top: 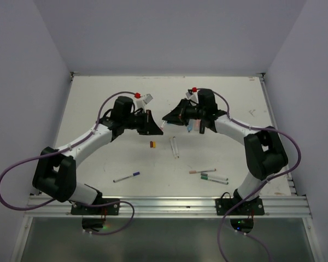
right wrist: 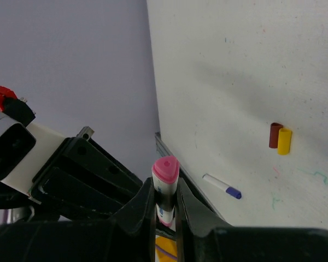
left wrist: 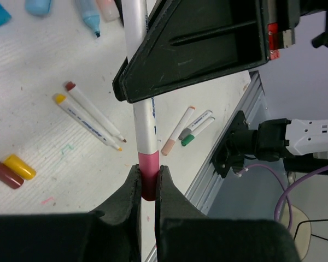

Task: Open the pen caps

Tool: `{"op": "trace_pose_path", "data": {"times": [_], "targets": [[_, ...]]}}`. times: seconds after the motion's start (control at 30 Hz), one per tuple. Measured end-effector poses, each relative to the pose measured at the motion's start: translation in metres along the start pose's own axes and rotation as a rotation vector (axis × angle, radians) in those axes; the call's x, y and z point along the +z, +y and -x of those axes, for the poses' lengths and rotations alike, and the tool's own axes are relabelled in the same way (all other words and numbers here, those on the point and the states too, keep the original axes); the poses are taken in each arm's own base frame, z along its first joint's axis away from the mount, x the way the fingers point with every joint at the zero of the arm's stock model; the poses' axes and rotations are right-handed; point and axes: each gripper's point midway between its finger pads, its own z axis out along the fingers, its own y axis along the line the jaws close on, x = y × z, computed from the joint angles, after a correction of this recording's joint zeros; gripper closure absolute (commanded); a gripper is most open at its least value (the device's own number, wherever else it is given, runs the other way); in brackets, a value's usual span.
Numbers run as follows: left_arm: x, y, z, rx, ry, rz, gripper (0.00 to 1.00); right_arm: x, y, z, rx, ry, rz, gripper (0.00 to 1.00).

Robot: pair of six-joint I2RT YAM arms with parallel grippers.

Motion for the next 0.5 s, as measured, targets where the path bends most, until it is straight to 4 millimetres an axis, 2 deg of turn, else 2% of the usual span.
{"op": "trace_pose_path", "data": {"times": [0.27, 0.5], "targets": [[0.002, -0.011, 0.016, 0.082, -0.082, -0.071, 1.00, -0.017, 0.011, 0.013, 0.011, 0.014, 0.123, 1.00], [-0.003, -0.016, 0.025, 0.078, -0.130, -0.114, 1.00, -0.015, 0.024, 0.017, -0.011, 0.066, 0.247, 1.00]]}}
